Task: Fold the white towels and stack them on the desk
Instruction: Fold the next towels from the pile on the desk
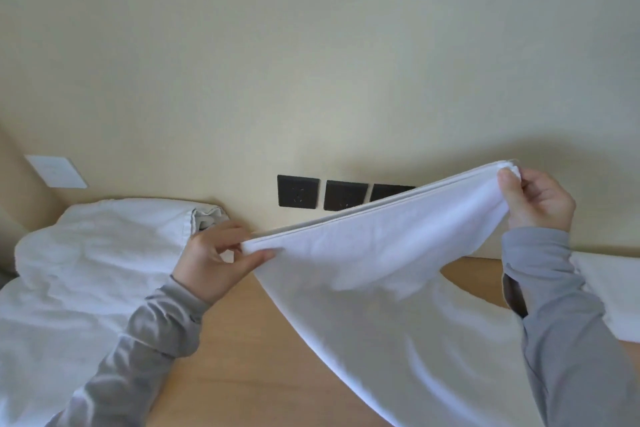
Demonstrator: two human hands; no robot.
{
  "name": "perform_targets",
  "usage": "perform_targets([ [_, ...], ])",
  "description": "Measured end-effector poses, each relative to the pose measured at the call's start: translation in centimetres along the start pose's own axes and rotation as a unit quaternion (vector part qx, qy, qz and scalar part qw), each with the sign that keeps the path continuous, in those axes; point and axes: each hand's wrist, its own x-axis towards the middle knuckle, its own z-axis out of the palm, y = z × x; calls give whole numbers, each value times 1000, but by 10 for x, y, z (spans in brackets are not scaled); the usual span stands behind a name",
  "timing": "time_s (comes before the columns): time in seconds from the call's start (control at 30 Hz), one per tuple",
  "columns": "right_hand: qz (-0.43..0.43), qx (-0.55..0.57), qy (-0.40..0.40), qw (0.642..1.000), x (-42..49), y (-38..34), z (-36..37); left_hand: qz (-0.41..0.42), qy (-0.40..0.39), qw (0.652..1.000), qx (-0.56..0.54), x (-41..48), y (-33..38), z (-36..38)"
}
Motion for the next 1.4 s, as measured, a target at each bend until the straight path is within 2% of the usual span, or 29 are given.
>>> perform_targets([
  [0.13, -33, 34, 21, 999, 30, -35, -21, 79, 0, 996, 32, 51, 43, -10],
  [0.2, -50, 53, 24, 997, 46, -54, -34, 147, -6, 986, 80, 77, 69, -16],
  [0.3, -81, 62, 18, 995, 71, -84, -59, 255, 5, 952, 166, 111, 117, -23],
  [0.4, -112, 67, 0, 991, 99, -128, -86, 327, 45, 919, 216, 140, 171, -31],
  [0.57, -236, 134, 50, 961, 140, -216, -137, 440, 208, 827, 283, 195, 269, -68],
  [0.63, -249, 84, 40, 964, 149, -223, -137, 459, 208, 812, 295, 205, 287, -69],
  [0.73, -225, 50, 18, 973, 152, -216, -140, 458, 157, 817, 313, 205, 293, -68],
  [0.83, -251, 66, 14, 966, 157, -229, -152, 447, 172, 825, 302, 205, 314, -83],
  [0.93, -271, 72, -4, 960, 160, -244, -157, 446, 166, 816, 327, 202, 331, -93],
  [1.03, -291, 111, 2, 950, 166, -257, -162, 429, 191, 828, 308, 195, 340, -103],
  [1.13, -269, 92, -17, 959, 172, -256, -157, 422, 152, 832, 326, 189, 342, -100],
  [1.2, -253, 101, -19, 962, 173, -252, -154, 363, 145, 868, 306, 185, 337, -89],
  [1.3, -242, 141, -14, 960, 173, -251, -156, 248, 140, 940, 191, 181, 332, -81],
  [1.4, -223, 161, -10, 961, 174, -251, -159, 208, 97, 971, 71, 176, 343, -73],
])
